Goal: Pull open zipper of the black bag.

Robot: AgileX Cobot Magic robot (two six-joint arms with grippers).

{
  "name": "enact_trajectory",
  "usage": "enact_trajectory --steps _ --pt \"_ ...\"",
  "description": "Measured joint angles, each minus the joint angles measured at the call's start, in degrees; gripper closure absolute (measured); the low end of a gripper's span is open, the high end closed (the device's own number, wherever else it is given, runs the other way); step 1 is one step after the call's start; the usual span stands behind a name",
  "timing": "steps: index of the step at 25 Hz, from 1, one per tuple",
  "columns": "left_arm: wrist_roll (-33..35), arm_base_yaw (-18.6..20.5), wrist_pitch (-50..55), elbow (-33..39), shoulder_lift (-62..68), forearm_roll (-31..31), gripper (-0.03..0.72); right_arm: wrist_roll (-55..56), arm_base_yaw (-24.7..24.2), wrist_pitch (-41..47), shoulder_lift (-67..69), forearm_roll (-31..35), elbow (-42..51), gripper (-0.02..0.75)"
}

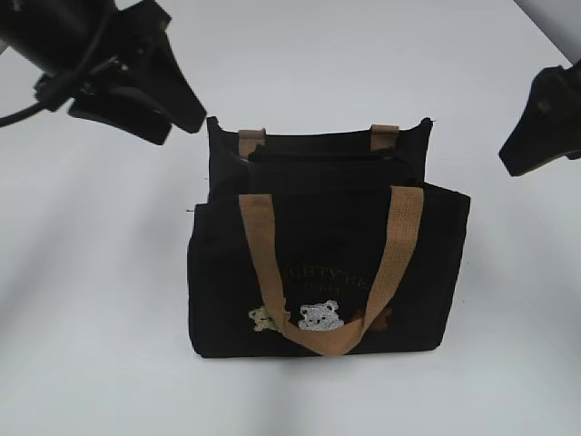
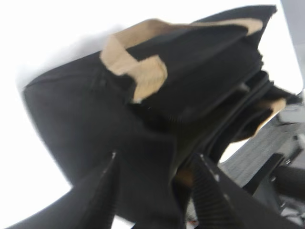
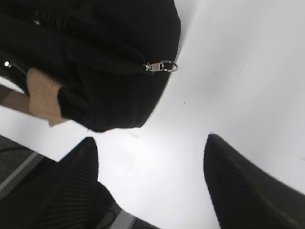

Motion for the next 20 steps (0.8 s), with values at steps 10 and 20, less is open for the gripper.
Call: enact_trajectory --steps 10,20 --pt "-12.7 0.0 3.9 14.0 -27.8 22.4 0.27 0.0 0.0 7.3 -15.5 0.0 0.3 0.187" --pt "-17.4 0.0 -3.2 42.6 -69.3 28.9 0.271 -0.1 0.0 7.6 -41.2 -0.1 25.7 0.187"
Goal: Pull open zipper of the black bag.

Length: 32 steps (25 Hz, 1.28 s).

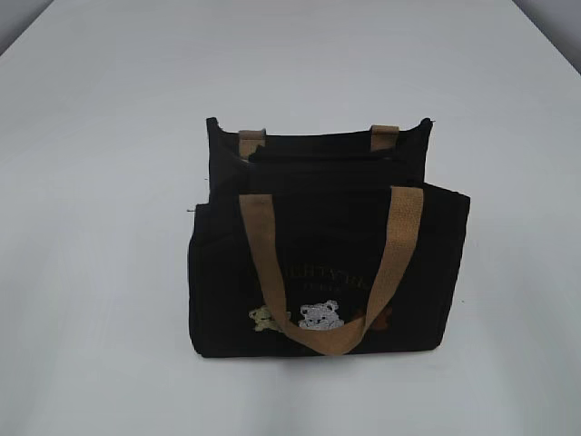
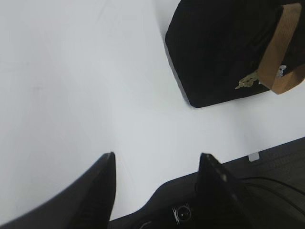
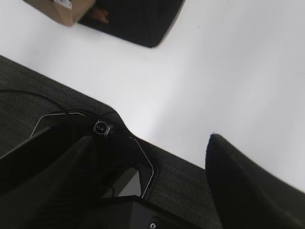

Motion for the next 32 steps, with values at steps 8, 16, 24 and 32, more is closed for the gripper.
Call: enact_trajectory --steps 8,16,24,32 --pt "0.0 0.0 0.5 6.0 -20.3 3.6 0.271 0.0 0.0 -4.8 -22.5 -0.2 12.4 0.187" --pt "0.0 0.0 0.3 6.3 -21.8 6.5 0.271 0.0 0.0 -6.2 -29.4 -0.3 12.9 0.187" --pt "0.0 0.0 0.3 6.3 -21.8 6.5 0.271 0.0 0.0 -6.2 -29.4 0.0 13.0 0.187" --pt "0.0 0.0 0.3 6.3 -21.8 6.5 0.271 0.0 0.0 -6.2 -29.4 0.1 13.0 0.187"
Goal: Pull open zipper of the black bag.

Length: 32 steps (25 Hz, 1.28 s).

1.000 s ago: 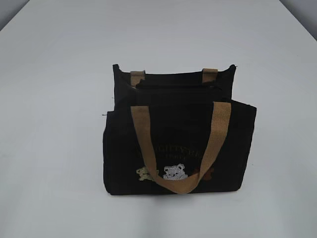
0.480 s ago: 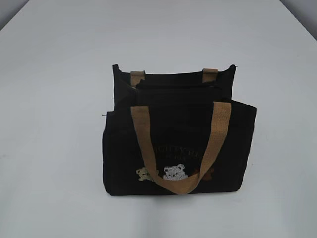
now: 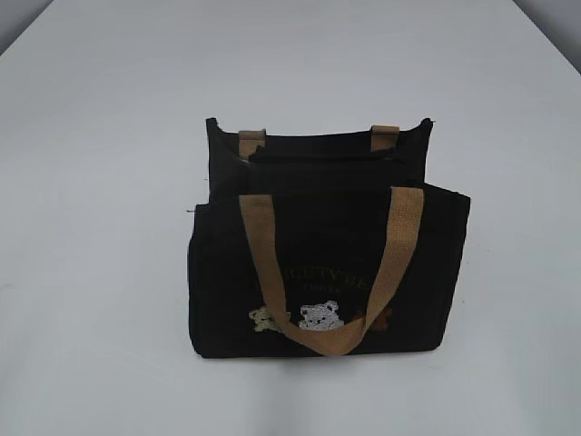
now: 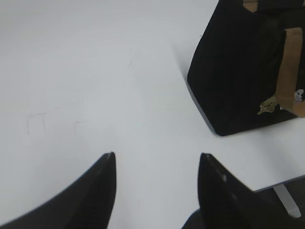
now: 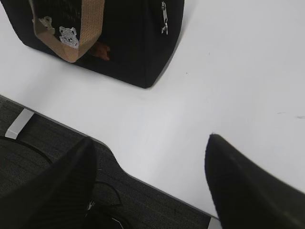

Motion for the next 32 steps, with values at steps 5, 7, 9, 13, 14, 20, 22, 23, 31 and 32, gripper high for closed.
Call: enact_trajectory --steps 5,7,9,13,14,20,22,23,31,32 --pt "0.0 1.4 0.0 0.0 0.0 0.0 0.271 0.0 -0.8 0.0 0.0 0.1 0.0 0.187" --pt "0.0 5.3 0.0 0.0 0.0 0.0 0.271 0.0 -3.6 0.0 0.0 0.1 0.0 0.187" --pt "0.0 9.7 0.0 0.0 -0.5 0.0 0.271 0.0 -7.0 0.0 -0.4 0.1 0.0 0.187" --pt "0.0 16.5 0.0 0.0 -2.8 0.0 0.271 0.0 -11.2 0.0 -4.0 0.1 0.0 0.187" --pt "0.0 17.3 0.0 0.0 -3.0 0.0 0.271 0.0 -11.3 0.0 -5.2 0.1 0.0 0.187" --pt "0.0 17.9 0.0 0.1 -3.1 0.0 0.271 0.0 -11.3 0.0 -7.4 0.1 0.0 0.187" --pt "0.0 17.9 0.0 0.1 -3.1 0.0 0.271 0.0 -11.3 0.0 -7.4 0.1 0.0 0.187" --pt "0.0 17.9 0.0 0.1 -3.1 0.0 0.271 0.0 -11.3 0.0 -7.4 0.1 0.0 0.187" --pt "0.0 17.9 0.0 0.1 -3.1 0.0 0.271 0.0 -11.3 0.0 -7.4 0.1 0.0 0.187" --pt "0.0 17.9 0.0 0.1 -3.1 0.0 0.271 0.0 -11.3 0.0 -7.4 0.1 0.0 0.187"
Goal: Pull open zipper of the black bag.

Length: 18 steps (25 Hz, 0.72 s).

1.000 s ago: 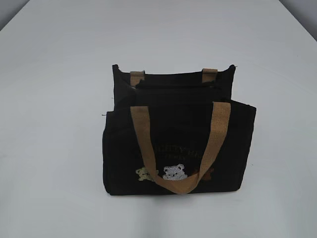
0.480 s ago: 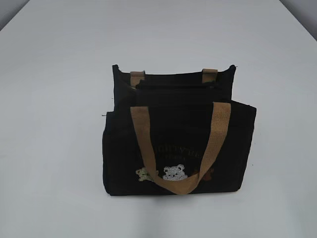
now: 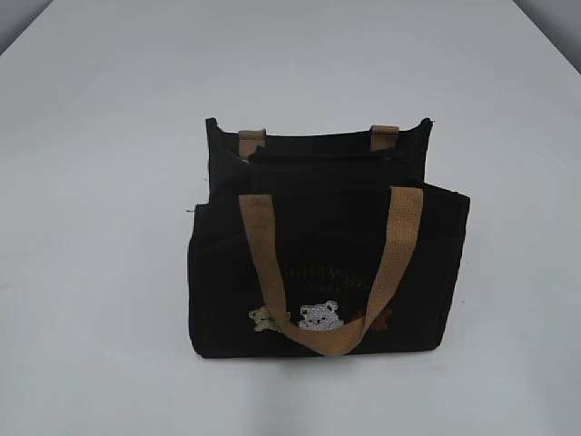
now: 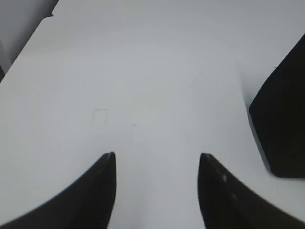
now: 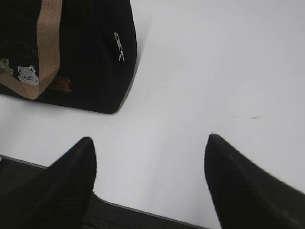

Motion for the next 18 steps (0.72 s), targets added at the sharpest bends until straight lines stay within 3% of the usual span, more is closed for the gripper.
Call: enact_trajectory --steps 14,18 --pt "0.0 0.0 0.0 0.0 0.0 0.0 0.271 0.2 0.0 -0.1 0.0 -2.1 0.0 0.187" --pt "0.0 0.0 0.0 0.0 0.0 0.0 0.271 5.4 0.0 -0.1 0.0 -6.2 0.0 0.187"
